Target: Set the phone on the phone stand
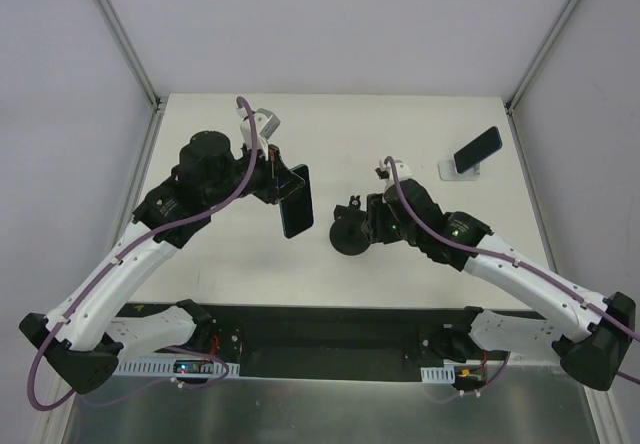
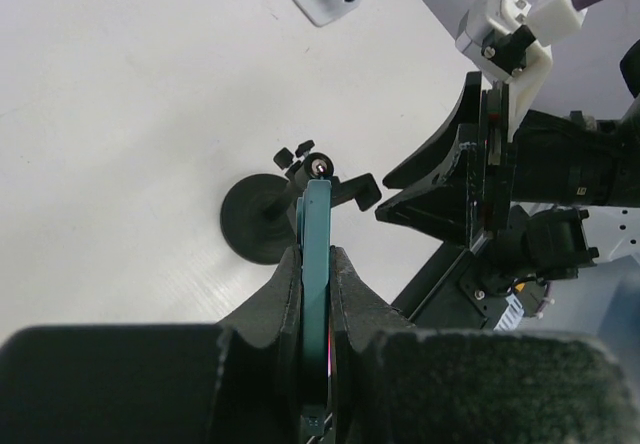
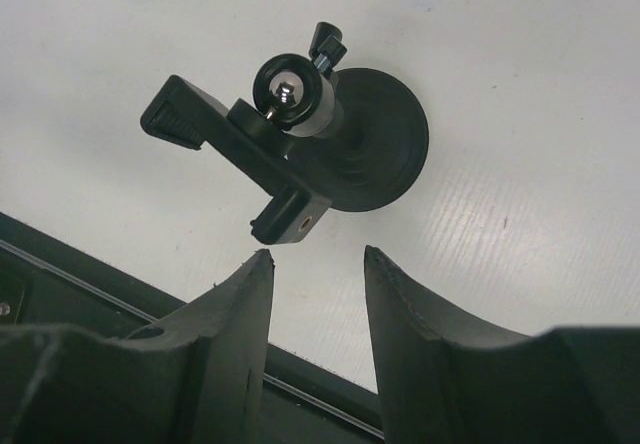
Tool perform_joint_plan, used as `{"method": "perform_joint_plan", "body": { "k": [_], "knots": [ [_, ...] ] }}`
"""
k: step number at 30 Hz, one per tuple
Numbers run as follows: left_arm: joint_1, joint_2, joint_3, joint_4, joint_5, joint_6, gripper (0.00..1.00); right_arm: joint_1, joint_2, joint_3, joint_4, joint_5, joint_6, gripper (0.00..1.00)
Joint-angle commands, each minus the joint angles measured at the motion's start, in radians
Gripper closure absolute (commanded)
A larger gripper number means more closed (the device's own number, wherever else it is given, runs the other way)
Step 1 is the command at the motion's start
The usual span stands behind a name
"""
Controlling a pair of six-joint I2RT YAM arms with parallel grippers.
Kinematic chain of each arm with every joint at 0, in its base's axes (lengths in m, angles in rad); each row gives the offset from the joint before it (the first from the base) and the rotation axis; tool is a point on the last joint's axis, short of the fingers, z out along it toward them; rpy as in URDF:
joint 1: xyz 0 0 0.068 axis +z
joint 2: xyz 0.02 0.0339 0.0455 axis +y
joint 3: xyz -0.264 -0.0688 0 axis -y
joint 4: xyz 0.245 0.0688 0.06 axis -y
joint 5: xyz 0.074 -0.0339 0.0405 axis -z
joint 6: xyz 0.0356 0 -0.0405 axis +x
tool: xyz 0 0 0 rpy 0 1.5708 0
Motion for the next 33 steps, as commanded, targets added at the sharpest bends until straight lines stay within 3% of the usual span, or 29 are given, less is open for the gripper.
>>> {"method": "perform_joint_plan", "body": {
  "k": [1, 23, 33],
  "knots": [
    [-0.002, -0.012, -0.023, 0.077, 0.05, 0.004, 1.0, 0.005, 0.022, 0.057, 0.025, 0.048, -0.024, 0.58],
    [-0.008, 0.028, -0.071, 0.19, 0.116, -0.042, 1.0, 0.005, 0.086, 0.094, 0.057, 0.0, -0.076, 0.58],
    [-0.01, 0.045, -0.066, 0.195, 0.116, -0.042, 1.0, 0.005, 0.097, 0.096, 0.066, -0.037, -0.081, 0.53]
  ]
}}
